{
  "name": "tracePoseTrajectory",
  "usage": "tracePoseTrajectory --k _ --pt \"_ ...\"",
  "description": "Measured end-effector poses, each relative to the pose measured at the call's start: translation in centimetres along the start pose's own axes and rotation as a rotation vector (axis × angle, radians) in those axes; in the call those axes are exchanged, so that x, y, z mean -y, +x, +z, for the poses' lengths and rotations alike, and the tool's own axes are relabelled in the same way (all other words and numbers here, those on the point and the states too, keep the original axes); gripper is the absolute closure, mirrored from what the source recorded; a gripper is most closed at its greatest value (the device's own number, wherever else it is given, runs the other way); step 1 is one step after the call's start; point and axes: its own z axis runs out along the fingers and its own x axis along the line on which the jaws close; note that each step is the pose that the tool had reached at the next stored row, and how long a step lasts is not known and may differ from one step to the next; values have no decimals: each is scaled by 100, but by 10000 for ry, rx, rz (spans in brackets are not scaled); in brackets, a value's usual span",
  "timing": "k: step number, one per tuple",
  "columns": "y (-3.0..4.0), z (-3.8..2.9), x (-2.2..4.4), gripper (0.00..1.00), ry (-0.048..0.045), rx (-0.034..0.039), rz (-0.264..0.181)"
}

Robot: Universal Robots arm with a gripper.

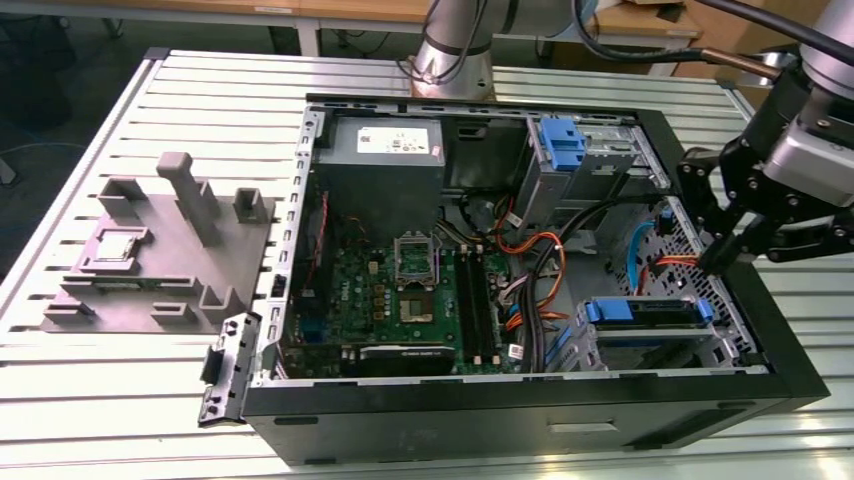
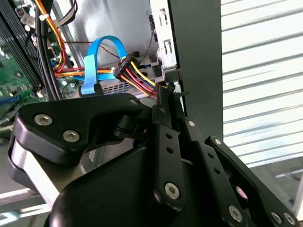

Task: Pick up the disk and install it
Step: 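Insert the first disk wire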

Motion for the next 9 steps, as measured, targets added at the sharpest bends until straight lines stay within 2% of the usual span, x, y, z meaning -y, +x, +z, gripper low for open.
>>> tracePoseTrajectory --k 9 --pt "0 0 0 83 -141 -11 1617"
